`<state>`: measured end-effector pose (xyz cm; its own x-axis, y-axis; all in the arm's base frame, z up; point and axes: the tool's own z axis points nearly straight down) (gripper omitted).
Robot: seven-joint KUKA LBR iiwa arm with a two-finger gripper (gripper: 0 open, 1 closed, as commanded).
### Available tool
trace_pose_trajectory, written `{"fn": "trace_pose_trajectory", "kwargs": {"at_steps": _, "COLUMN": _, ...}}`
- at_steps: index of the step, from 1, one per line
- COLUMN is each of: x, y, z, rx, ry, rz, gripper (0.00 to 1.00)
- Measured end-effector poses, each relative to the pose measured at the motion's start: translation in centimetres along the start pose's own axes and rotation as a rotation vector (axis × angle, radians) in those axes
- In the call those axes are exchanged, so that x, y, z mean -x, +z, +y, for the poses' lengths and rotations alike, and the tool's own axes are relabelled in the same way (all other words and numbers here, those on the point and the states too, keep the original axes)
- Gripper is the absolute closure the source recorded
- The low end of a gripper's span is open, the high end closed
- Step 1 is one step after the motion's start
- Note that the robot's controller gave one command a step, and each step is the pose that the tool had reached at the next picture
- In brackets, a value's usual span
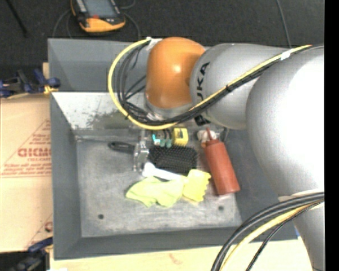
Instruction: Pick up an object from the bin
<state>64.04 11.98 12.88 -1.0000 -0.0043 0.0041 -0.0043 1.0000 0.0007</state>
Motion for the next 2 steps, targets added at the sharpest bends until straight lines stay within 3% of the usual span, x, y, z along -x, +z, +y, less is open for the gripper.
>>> {"fn": "trace_pose_trajectory", "kwargs": {"at_steps": 1, "x": 0.2, "y": -0.5, "z": 0.0, "rx": 0.001, "ry": 0.001, "rz": -0.008, "gripper": 0.0}}
{"fn": "trace_pose_trajectory", "kwargs": {"at_steps": 2, "x": 1.1, "y": 5.5, "z": 1.2, "rx": 0.001, "ry": -0.083, "rz": -0.013, "gripper": 1.0}}
